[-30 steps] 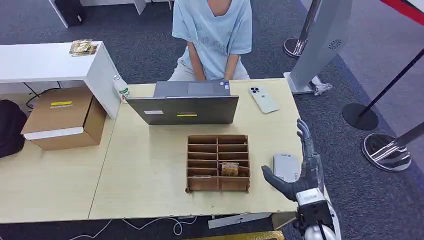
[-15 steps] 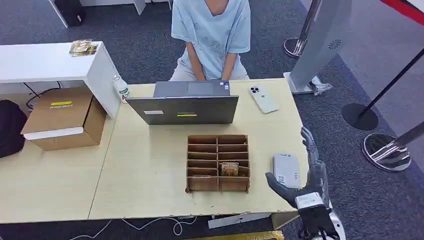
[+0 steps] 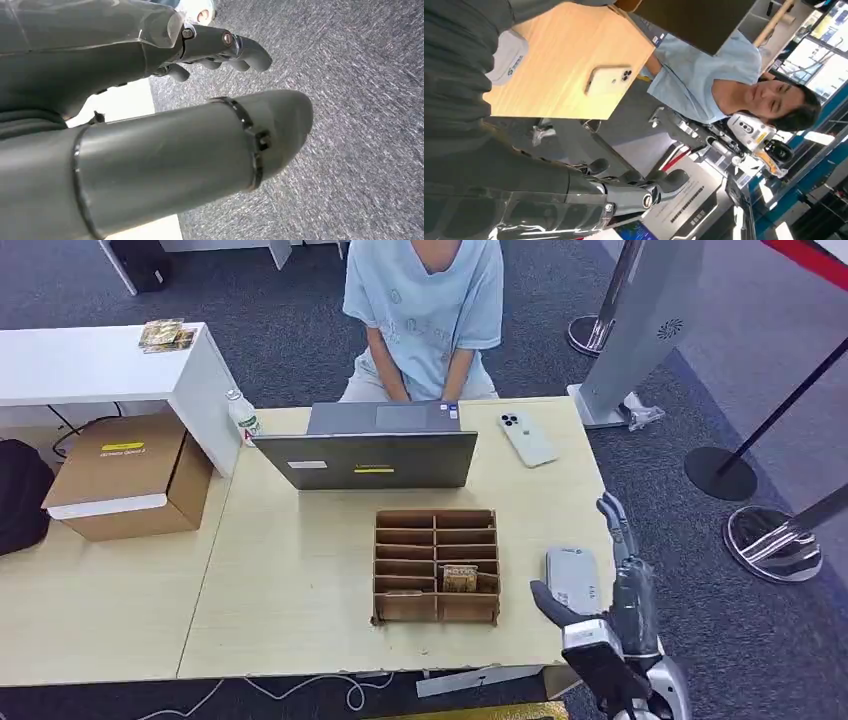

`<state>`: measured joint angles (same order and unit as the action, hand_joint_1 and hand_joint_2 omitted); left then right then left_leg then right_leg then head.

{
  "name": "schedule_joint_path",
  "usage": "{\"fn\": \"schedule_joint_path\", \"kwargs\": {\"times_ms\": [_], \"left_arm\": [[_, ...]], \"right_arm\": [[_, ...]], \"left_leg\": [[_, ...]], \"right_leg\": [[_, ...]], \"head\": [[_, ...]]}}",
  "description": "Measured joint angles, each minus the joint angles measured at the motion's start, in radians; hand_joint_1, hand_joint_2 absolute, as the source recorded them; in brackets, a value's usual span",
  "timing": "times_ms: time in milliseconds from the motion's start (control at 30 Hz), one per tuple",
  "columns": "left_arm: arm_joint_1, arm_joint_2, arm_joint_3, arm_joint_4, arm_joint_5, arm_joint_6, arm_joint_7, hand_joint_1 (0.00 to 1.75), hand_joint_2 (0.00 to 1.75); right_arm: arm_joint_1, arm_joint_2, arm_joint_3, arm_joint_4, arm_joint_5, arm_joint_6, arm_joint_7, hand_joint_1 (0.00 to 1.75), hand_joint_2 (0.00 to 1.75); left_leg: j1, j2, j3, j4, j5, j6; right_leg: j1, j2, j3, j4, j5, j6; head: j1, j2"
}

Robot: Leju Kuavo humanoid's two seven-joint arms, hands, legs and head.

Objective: Pass the card to the sensor for recognition and then transmit it.

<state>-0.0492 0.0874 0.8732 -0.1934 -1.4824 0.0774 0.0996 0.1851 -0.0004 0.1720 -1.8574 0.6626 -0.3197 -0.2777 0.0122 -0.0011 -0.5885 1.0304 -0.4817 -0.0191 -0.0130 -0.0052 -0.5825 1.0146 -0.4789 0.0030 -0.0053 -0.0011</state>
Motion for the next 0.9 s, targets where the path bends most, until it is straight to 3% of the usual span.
{"fn": "schedule_joint_path", "kwargs": {"times_ms": [100, 167, 233, 267, 300, 333, 367, 467, 533, 567, 667, 767, 900], "left_arm": [[0.000, 0.000, -0.002, 0.000, 0.000, 0.000, 0.003, 0.00, 0.00], [-0.001, 0.000, -0.002, 0.000, 0.000, 0.000, 0.003, 0.00, 0.00], [-0.001, 0.000, -0.002, 0.000, 0.000, 0.000, 0.002, 0.00, 0.00], [-0.001, 0.000, -0.002, 0.000, 0.000, -0.001, 0.002, 0.00, 0.00], [-0.002, 0.000, -0.002, 0.000, 0.000, -0.003, 0.002, 0.00, 0.00], [-0.002, 0.001, -0.002, 0.000, 0.000, -0.004, 0.002, 0.00, 0.00], [-0.002, 0.001, -0.002, 0.000, 0.000, -0.005, 0.003, 0.00, 0.00], [-0.002, 0.003, -0.003, 0.000, 0.000, -0.005, 0.001, 0.00, 0.00], [-0.002, 0.004, -0.009, 0.000, 0.000, -0.006, -0.004, 0.00, 0.00], [-0.002, 0.004, -0.010, 0.000, 0.000, -0.006, -0.004, 0.00, 0.00], [-0.002, 0.005, -0.012, 0.000, 0.000, -0.007, -0.004, 0.00, 0.00], [-0.002, 0.005, -0.017, 0.000, 0.000, -0.006, -0.004, 0.00, 0.00], [-0.002, 0.005, -0.020, 0.000, 0.000, -0.008, -0.011, 0.00, 0.00]], "right_arm": [[-0.014, 0.000, 0.001, 0.008, -0.011, -0.002, -0.010, 0.09, 1.75], [-0.026, 0.000, 0.005, 0.013, -0.011, -0.003, -0.013, 0.54, 1.75], [-0.038, 0.000, 0.013, 0.018, -0.008, -0.005, -0.014, 0.58, 1.75], [-0.044, 0.000, 0.016, 0.020, 0.002, -0.008, -0.010, 0.68, 1.75], [-0.049, 0.000, 0.020, 0.022, 0.019, -0.012, 0.000, 0.54, 1.75], [-0.052, 0.000, 0.022, 0.024, 0.033, -0.016, 0.010, 0.54, 1.75], [-0.054, 0.000, 0.024, 0.025, 0.044, -0.017, 0.021, 0.26, 1.75], [-0.053, 0.000, 0.032, 0.027, 0.015, 0.051, 0.089, 0.28, 1.75], [-0.046, 0.000, 0.032, 0.032, -0.094, 0.149, 0.100, 0.28, 1.75], [-0.042, 0.000, 0.032, 0.034, -0.125, 0.164, 0.095, 0.26, 1.75], [-0.037, 0.000, 0.032, 0.036, -0.161, 0.186, 0.074, 0.40, 1.75], [-0.038, 0.000, 0.032, 0.038, -0.139, 0.188, 0.069, 0.24, 1.75], [-0.044, 0.000, 0.033, 0.045, -0.054, 0.182, 0.087, 0.19, 1.75]], "left_leg": [[0.000, 0.000, 0.000, 0.000, 0.000, 0.000], [0.000, 0.000, 0.000, 0.000, 0.000, 0.000], [0.000, 0.000, 0.000, 0.000, 0.000, 0.000], [0.000, 0.000, 0.000, 0.000, 0.000, 0.000], [0.000, 0.000, 0.000, 0.000, 0.000, 0.000], [0.000, 0.000, 0.000, 0.000, 0.000, 0.000], [0.000, 0.000, 0.000, 0.000, 0.000, 0.000], [0.000, 0.000, 0.000, 0.000, 0.000, 0.000], [0.000, 0.000, 0.000, 0.000, 0.000, 0.000], [0.000, 0.000, 0.000, 0.000, 0.000, 0.000], [0.000, 0.000, 0.000, 0.000, 0.000, 0.000], [0.000, 0.000, 0.000, 0.000, 0.000, 0.000], [0.000, 0.000, 0.000, 0.000, 0.000, 0.000]], "right_leg": [[0.000, 0.000, 0.000, 0.000, 0.000, 0.000], [0.000, 0.000, 0.000, 0.000, 0.000, 0.000], [0.000, 0.000, 0.000, 0.000, 0.000, 0.000], [0.000, 0.000, 0.000, 0.000, 0.000, 0.000], [0.000, 0.000, 0.000, 0.000, 0.000, 0.000], [0.000, 0.000, 0.000, 0.000, 0.000, 0.000], [0.000, 0.000, 0.000, 0.000, 0.000, 0.000], [0.000, 0.000, 0.000, 0.000, 0.000, 0.000], [0.000, 0.000, 0.000, 0.000, 0.000, 0.000], [0.000, 0.000, 0.000, 0.000, 0.000, 0.000], [0.000, 0.000, 0.000, 0.000, 0.000, 0.000], [0.000, 0.000, 0.000, 0.000, 0.000, 0.000], [0.000, 0.000, 0.000, 0.000, 0.000, 0.000]], "head": [[0.000, 0.000], [0.000, 0.000], [0.000, 0.000], [0.000, 0.000], [0.000, 0.000], [0.000, 0.000], [0.000, 0.000], [0.000, 0.000], [0.000, 0.000], [0.000, 0.000], [0.000, 0.000], [0.000, 0.000], [0.000, 0.000]]}}
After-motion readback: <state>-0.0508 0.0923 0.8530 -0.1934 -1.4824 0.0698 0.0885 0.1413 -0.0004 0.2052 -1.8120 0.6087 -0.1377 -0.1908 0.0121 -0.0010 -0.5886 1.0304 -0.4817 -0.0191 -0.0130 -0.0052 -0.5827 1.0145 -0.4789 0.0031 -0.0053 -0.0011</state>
